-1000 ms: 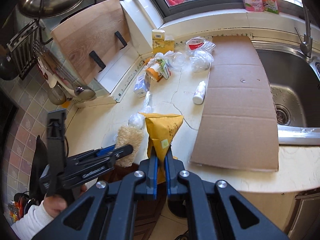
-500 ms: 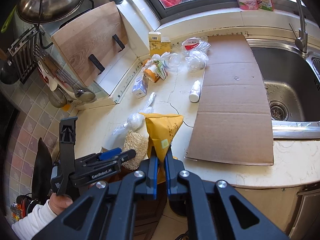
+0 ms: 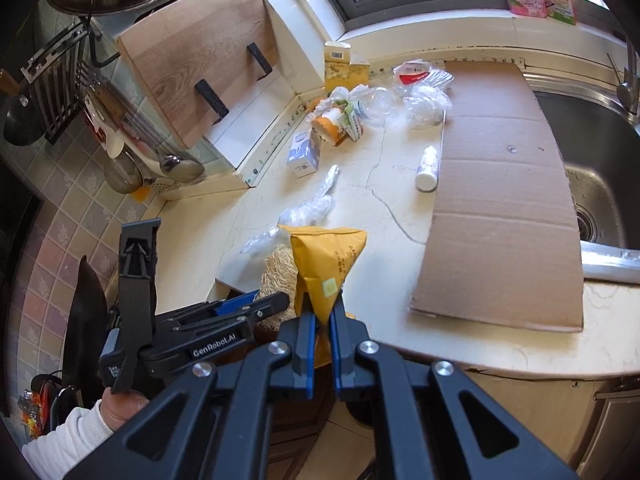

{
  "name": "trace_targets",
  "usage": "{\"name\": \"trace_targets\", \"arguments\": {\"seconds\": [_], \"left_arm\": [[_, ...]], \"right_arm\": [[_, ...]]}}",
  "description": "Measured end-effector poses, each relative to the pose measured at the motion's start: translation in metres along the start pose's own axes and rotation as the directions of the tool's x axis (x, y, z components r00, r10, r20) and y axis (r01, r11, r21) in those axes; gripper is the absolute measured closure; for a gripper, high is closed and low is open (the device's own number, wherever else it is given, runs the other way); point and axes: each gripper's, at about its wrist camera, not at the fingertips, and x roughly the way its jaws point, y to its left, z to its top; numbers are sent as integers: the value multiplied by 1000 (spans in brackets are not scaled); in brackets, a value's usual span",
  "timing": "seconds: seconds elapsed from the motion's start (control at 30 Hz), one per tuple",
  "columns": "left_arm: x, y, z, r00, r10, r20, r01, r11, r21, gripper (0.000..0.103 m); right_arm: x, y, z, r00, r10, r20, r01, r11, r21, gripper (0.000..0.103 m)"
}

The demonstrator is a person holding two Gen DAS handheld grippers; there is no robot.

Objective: Collect trash
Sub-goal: 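Carry the packet and loofah over the bin and open both grippers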

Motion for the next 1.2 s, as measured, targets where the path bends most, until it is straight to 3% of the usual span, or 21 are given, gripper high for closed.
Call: {"name": "trace_targets", "arguments": {"seconds": [0.23, 0.43, 0.67, 0.87, 1.0, 1.1, 1.2], "left_arm": [[-35, 3, -37, 998, -45, 45, 45, 999, 15, 77], [-40, 24, -99, 998, -56, 22, 57, 998, -16, 76], [28, 69, -163, 991, -23, -128, 3, 988, -155, 76], [112, 99, -205, 970, 24, -240, -73, 978, -197, 76], [168, 115, -218, 967, 36, -251, -90, 974, -207, 73], [203, 126, -227, 962, 55, -269, -113, 972, -205, 69], [229, 136, -230, 961, 41, -274, -103, 971, -217, 56]], "right_arm": [[-8, 23, -25, 1000, -7, -2, 7, 999, -41, 97], [19, 26, -71, 995, -25, -100, 21, 999, -42, 97], [99, 3, -137, 956, -37, -291, 33, 999, -21, 97], [195, -46, -188, 896, -30, -443, 56, 997, 45, 97], [259, -70, -212, 862, -76, -501, 93, 996, 10, 96], [298, -81, -225, 849, -95, -520, 104, 995, -13, 94], [324, -91, -235, 840, -116, -530, 116, 993, -34, 90]]}}
